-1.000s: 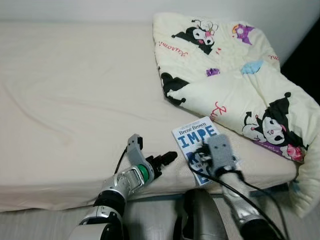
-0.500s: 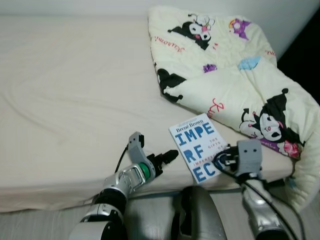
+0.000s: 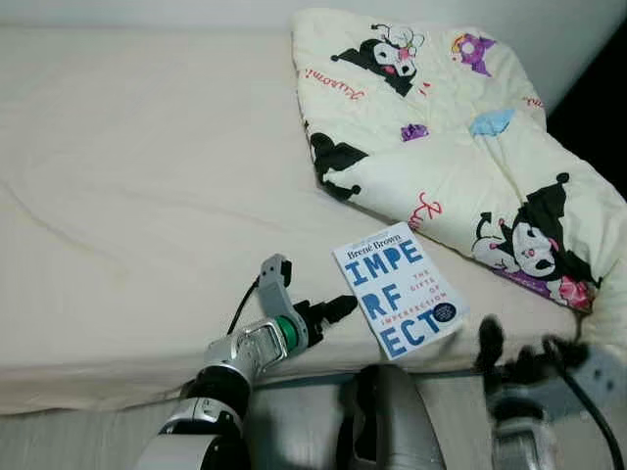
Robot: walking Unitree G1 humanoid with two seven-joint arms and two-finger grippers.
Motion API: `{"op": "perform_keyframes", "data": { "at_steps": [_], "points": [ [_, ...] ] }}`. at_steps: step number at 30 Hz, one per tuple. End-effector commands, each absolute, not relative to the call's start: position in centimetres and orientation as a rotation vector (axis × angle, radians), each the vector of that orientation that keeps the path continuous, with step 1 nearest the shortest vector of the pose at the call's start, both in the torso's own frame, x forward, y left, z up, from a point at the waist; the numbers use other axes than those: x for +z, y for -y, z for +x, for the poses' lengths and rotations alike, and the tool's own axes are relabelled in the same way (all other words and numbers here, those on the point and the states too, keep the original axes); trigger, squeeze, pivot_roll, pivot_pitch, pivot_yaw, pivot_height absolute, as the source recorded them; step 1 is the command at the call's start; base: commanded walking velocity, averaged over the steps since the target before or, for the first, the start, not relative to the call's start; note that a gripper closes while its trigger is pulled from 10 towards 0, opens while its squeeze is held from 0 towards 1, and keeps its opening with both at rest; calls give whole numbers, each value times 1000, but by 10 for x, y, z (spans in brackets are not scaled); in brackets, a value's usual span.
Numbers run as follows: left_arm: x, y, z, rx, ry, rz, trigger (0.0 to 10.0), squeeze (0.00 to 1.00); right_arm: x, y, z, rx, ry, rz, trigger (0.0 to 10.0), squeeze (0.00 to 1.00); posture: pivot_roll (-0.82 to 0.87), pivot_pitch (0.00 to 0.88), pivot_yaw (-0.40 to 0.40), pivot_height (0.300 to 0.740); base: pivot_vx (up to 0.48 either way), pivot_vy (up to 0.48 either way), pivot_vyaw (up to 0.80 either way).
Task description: Clean up the room
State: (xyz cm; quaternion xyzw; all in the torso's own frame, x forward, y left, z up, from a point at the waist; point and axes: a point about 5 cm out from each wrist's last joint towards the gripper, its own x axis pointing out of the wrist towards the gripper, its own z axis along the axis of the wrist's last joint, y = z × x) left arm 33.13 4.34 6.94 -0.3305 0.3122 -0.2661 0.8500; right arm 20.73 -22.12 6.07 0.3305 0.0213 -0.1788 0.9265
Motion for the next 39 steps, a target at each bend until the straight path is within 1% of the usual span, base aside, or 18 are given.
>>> {"op": "perform_keyframes", "data": {
  "at_steps": [1,2,3,6,10,14,16,17,18,19,25,27,29,31,33,34,37,39],
  "points": [
    [60,-30,321,-590,-722,-699,10000,0,54,224,202,-370,-74,719,10000,1000,-176,241,10,587,0,0,0],
    [65,-29,322,-604,-710,-699,10000,0,35,223,207,-253,-147,811,10000,1000,-162,237,22,587,0,0,0],
    [67,-30,323,-609,-704,-701,10000,0,31,221,211,-205,-172,842,10000,1000,-162,237,22,587,0,0,0],
    [72,-35,326,-610,-677,-704,10000,0,24,225,223,-172,-206,828,10000,1000,-144,236,19,587,0,0,0],
    [79,-48,330,-592,-636,-717,10000,0,33,221,238,29,-160,806,10000,1000,-122,237,16,587,0,0,0],
    [81,-56,331,-577,-620,-719,10000,0,32,218,244,111,-172,812,10000,1000,-91,243,14,587,0,0,0],
    [82,-61,330,-567,-612,-716,10000,0,36,208,247,227,-168,871,10000,980,-71,247,8,587,0,0,0],
    [82,-62,329,-562,-612,-714,10000,0,37,206,248,260,-165,885,10000,373,-67,250,12,587,0,0,0],
    [82,-62,329,-562,-612,-714,10000,0,37,206,248,260,-165,885,10000,373,-67,250,12,587,0,0,0],
    [81,-62,327,-559,-615,-715,10000,0,36,203,253,289,-173,928,10000,0,-67,250,12,587,0,0,0],
    [83,-59,326,-568,-617,-713,10000,0,26,201,260,238,-221,970,10000,0,-61,253,17,587,0,0,0],
    [86,-59,327,-572,-610,-705,10000,0,12,210,263,97,-284,971,10000,0,-53,252,18,587,0,0,0],
    [86,-59,327,-572,-610,-705,10000,0,12,210,263,97,-284,971,10000,0,-53,252,18,587,0,0,0],
    [88,-62,328,-568,-602,-701,10000,0,1,218,252,28,-320,917,10000,0,-52,245,15,587,0,0,0],
    [87,-66,328,-557,-605,-701,10000,0,-8,212,235,131,-420,635,10000,0,-69,256,26,587,0,0,0],
    [87,-66,328,-557,-605,-701,10000,0,-8,212,235,131,-420,635,10000,0,-69,256,26,587,0,0,0],
    [85,-64,326,-560,-616,-694,10000,0,-7,199,235,299,-487,343,10000,0,-78,252,28,587,0,0,0],
    [86,-61,325,-567,-618,-692,10000,0,-3,194,241,376,-502,235,10000,0,-77,247,25,587,0,0,0]
  ]
}}
